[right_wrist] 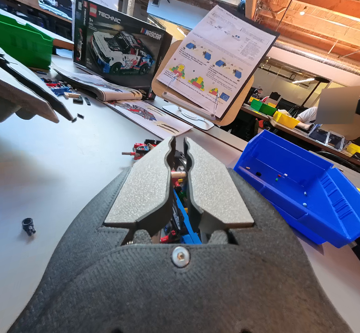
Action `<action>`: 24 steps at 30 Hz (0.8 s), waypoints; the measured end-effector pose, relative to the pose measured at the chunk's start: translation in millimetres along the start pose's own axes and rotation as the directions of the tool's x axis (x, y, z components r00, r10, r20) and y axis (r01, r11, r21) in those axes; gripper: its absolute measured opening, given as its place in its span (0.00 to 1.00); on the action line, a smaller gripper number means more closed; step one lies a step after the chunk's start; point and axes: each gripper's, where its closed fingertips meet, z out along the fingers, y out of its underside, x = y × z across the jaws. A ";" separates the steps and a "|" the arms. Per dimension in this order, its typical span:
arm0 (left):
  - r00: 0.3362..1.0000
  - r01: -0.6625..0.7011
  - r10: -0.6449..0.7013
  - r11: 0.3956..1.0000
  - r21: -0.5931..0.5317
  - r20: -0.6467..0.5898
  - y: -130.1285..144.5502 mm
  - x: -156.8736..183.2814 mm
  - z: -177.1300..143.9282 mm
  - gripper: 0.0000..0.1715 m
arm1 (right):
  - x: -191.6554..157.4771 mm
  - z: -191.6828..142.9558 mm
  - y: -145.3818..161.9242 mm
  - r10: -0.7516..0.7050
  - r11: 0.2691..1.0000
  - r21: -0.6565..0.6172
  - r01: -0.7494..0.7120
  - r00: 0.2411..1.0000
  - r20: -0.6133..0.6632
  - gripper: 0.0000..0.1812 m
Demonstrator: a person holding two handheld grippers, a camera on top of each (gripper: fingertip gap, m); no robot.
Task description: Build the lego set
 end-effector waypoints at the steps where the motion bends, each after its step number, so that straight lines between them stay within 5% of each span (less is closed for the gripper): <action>1: 1.000 -0.003 0.003 1.000 0.003 0.002 -0.5 0.1 -0.3 0.12 | -0.5 -1.0 -1.8 -0.006 1.000 0.009 0.006 1.000 0.000 0.02; 24: 0.980 -0.133 0.142 0.989 -0.071 0.141 7.4 -5.2 5.1 0.11 | -10.5 -13.4 -18.2 -0.019 0.994 0.105 0.014 0.999 0.044 0.00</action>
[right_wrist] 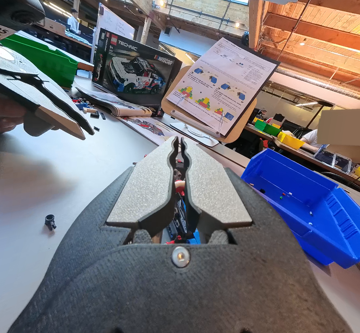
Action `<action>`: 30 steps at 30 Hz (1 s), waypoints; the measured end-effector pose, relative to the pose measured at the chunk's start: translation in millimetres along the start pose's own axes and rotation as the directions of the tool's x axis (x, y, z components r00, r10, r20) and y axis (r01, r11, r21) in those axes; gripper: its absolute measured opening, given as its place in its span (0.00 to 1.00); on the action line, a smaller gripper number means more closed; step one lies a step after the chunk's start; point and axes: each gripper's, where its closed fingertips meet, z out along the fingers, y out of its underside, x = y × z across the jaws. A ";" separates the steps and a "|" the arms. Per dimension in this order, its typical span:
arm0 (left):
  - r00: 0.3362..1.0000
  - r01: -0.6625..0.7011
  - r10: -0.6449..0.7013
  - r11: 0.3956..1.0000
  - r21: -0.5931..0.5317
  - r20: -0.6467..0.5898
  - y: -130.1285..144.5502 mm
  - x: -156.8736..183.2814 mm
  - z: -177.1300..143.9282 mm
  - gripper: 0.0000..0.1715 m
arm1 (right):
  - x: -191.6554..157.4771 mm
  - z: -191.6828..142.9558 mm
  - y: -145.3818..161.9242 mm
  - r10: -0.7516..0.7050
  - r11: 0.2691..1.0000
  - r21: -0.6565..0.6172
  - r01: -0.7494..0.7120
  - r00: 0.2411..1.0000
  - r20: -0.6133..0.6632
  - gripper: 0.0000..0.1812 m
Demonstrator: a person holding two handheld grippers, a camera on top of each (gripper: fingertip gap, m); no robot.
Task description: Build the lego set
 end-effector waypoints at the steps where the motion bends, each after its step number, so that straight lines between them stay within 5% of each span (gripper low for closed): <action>1: 1.000 0.000 0.000 1.000 0.002 -0.002 -0.1 0.2 -0.1 0.11 | -0.3 0.1 0.2 0.000 1.000 -0.001 0.000 1.000 0.002 0.00; 21: 0.992 -0.121 0.122 0.992 -0.047 0.022 3.9 2.7 8.3 0.08 | -12.4 3.5 2.4 -0.057 0.998 -0.003 0.058 0.996 0.065 0.00; 30: 0.994 -0.098 0.101 0.993 -0.072 0.040 6.6 -2.4 10.7 0.11 | 4.4 -5.9 -0.4 0.055 0.998 0.012 -0.056 0.998 0.020 0.00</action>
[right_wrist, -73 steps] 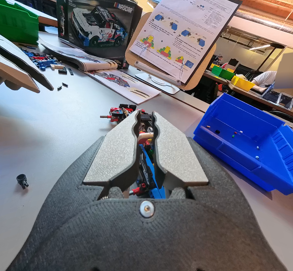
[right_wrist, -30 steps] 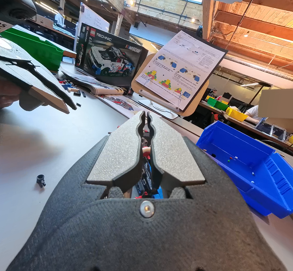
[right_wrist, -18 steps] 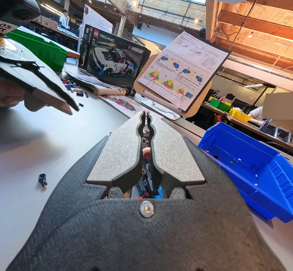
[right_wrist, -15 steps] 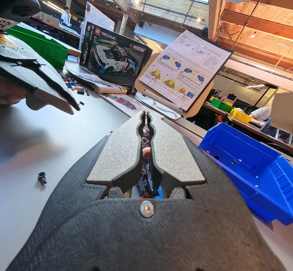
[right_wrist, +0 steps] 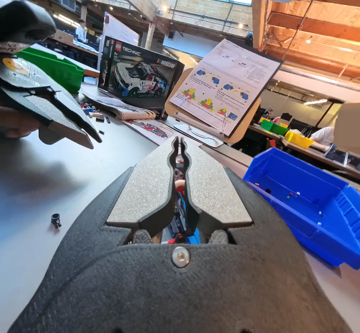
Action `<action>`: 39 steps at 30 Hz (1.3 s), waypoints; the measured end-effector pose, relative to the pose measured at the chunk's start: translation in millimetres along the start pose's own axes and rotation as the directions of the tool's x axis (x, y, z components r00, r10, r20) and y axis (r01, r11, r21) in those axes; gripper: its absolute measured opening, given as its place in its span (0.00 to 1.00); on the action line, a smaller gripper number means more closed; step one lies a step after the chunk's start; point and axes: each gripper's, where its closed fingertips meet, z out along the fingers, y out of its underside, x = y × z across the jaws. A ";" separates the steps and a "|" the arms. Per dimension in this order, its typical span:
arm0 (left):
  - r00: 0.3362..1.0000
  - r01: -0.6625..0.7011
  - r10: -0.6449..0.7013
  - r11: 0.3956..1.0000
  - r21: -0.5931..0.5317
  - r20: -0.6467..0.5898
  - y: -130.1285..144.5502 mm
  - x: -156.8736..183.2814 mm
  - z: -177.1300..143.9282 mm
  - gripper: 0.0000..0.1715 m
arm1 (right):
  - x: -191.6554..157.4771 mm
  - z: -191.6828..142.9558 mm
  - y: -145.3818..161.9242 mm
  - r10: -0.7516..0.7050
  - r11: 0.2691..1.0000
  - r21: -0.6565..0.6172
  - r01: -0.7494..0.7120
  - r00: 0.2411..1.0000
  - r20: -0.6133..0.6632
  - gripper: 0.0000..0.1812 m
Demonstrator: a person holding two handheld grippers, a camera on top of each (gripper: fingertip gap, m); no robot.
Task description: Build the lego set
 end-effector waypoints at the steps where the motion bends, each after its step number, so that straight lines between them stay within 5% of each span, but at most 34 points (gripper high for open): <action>1: 1.000 -0.001 0.001 1.000 -0.008 0.000 0.9 0.1 0.7 0.12 | 3.2 -4.3 1.8 0.032 0.999 -0.014 -0.032 0.999 -0.005 0.00; 7: 0.998 -0.059 0.058 0.998 -0.031 -0.019 -1.2 9.2 10.7 0.12 | -28.5 -36.8 28.2 0.404 0.885 -0.314 -0.344 0.902 0.150 0.19; 14: 0.953 -0.006 -0.035 0.991 -0.135 -0.301 -9.9 51.7 36.0 0.14 | -103.4 -65.6 69.9 0.439 0.742 -0.630 -0.230 0.877 0.197 0.18; 19: 0.910 0.015 -0.108 0.973 -0.228 -0.401 -2.1 71.2 29.6 0.11 | -125.0 -59.1 80.9 0.325 0.733 -0.680 -0.021 0.889 0.322 0.13; 26: 0.846 -0.052 -0.100 0.962 -0.267 -0.524 20.5 111.6 7.0 0.11 | -134.2 -41.8 85.4 0.261 0.738 -0.666 0.108 0.864 0.430 0.12; 28: 0.829 -0.094 -0.066 0.963 -0.254 -0.555 18.8 121.4 8.7 0.11 | -136.5 -41.5 90.2 0.251 0.736 -0.661 0.146 0.848 0.467 0.05; 36: 0.822 -0.283 0.123 0.935 -0.212 -0.557 18.4 127.9 29.2 0.02 | -131.9 -45.4 90.5 0.285 0.743 -0.660 0.107 0.842 0.458 0.01; 39: 0.816 -0.288 0.126 0.935 -0.208 -0.564 16.2 130.2 30.9 0.10 | -135.8 -51.1 87.8 0.301 0.741 -0.661 0.120 0.821 0.486 0.00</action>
